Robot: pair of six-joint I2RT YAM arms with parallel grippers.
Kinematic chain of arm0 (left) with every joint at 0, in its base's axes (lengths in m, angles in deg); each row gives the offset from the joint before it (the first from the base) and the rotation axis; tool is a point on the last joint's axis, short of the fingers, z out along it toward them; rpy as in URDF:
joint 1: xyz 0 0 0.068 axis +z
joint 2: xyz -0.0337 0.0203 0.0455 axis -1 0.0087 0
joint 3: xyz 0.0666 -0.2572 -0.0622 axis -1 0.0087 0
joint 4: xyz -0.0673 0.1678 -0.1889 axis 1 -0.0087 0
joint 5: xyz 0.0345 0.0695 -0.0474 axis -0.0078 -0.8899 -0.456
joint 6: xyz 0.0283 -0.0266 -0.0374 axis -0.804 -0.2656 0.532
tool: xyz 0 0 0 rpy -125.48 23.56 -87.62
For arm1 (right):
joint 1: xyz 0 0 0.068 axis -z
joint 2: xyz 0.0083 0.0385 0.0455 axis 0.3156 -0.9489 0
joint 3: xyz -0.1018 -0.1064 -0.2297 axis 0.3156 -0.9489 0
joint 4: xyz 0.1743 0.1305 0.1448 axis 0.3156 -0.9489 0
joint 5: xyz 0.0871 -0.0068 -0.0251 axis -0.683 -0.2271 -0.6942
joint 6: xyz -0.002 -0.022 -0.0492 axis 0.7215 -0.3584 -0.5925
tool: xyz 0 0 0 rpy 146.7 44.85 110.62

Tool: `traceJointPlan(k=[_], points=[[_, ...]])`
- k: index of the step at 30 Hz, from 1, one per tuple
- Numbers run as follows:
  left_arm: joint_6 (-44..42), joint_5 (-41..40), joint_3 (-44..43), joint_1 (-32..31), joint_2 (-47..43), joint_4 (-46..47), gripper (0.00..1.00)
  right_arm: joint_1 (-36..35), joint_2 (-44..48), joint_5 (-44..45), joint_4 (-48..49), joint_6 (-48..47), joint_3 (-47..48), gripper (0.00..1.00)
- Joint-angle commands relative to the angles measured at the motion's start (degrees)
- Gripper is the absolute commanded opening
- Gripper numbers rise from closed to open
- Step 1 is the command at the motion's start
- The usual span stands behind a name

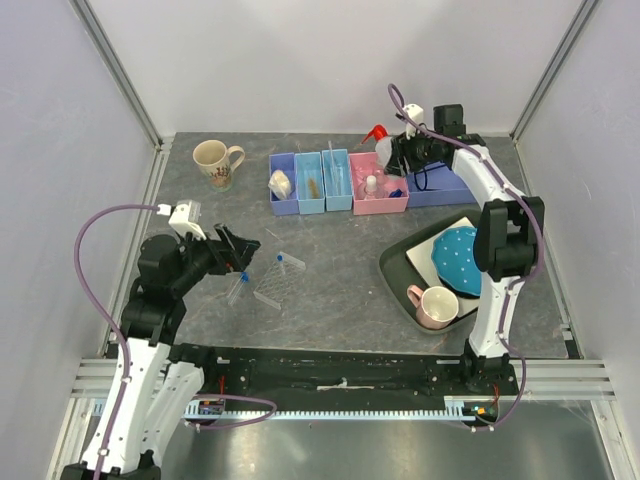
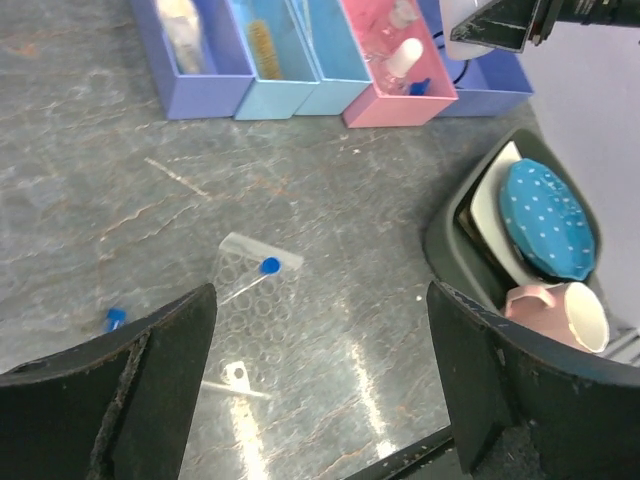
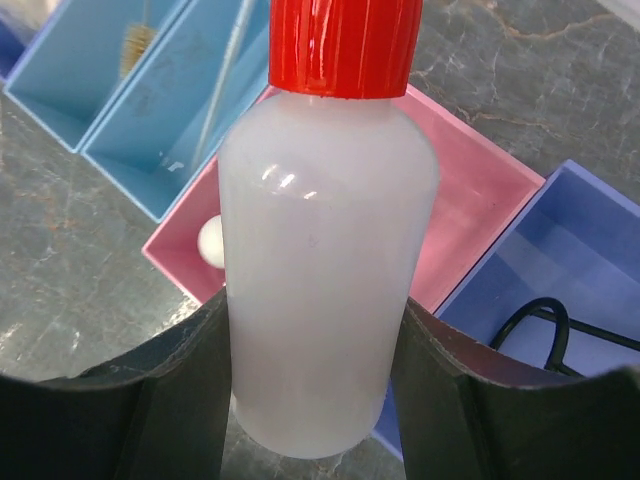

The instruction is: Organize the chemistry lab equipment

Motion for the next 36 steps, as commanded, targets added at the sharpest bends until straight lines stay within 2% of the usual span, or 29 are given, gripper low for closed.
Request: traceJointPlan(k=[1,10,21,30,36], points=[[-4.2,-4.6,1.4,0.3,-3.9,-4.6,0.93,-0.5,-3.2,0.7,-1.5,1.2,6.1,0.51],[-4.3,-5.2,2.3,0.3,-4.9,-5.1,0.94,-0.6,-3.7,0.9,-1.7,-0.9,2.2,0.55],[-1.0,-3.1,2.4,0.3,-4.9,-6.4,0.97,-0.5,-3.8,1.6,-3.7,-3.8,2.1,0.77],[3.1,0.2,2.4,0.4,-2.8,-10.5,1.0,-0.6,1.8,3.7,-4.0,-5.0,-0.6,0.83],[4.5,0.9,2.0,0.4,0.2,-13.7,1.0,-0.6,9.8,4.8,-3.5,-5.4,-4.3,0.87]])
